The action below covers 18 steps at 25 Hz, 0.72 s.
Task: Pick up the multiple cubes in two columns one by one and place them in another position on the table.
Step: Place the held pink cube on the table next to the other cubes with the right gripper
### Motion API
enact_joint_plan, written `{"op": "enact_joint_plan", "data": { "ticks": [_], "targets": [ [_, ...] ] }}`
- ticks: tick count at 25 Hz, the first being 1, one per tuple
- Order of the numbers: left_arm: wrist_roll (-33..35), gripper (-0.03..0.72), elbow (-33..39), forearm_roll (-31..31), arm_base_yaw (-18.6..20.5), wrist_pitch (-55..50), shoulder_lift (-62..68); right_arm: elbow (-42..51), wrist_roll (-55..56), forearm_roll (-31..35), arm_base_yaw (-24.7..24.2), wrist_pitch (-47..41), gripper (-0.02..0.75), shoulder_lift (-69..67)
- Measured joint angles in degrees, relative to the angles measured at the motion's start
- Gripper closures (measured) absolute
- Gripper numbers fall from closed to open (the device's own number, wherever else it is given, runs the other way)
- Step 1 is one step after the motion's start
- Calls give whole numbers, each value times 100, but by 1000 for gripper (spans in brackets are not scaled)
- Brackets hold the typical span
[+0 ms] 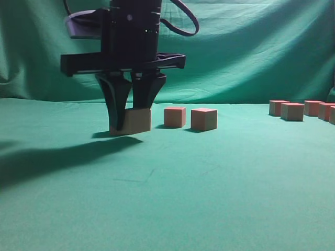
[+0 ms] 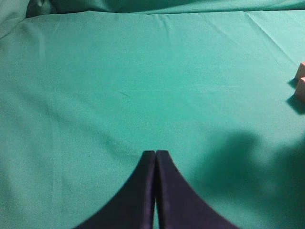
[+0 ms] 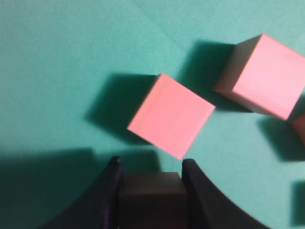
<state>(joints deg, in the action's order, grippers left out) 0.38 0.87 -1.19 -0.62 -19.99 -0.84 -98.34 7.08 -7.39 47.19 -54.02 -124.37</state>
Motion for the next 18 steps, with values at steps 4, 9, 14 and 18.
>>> {"op": "enact_joint_plan", "data": {
  "ticks": [4, 9, 14, 18],
  "targets": [
    [0, 688, 0, 0, 0, 0, 0, -22, 160, 0, -12, 120, 472, -35],
    [0, 688, 0, 0, 0, 0, 0, -22, 222, 0, -34, 192, 472, -55],
    [0, 688, 0, 0, 0, 0, 0, -22, 269, 22, -38, 204, 472, -60],
    [0, 688, 0, 0, 0, 0, 0, -22, 375, 118, -38, 204, 472, -69]
  ]
}}
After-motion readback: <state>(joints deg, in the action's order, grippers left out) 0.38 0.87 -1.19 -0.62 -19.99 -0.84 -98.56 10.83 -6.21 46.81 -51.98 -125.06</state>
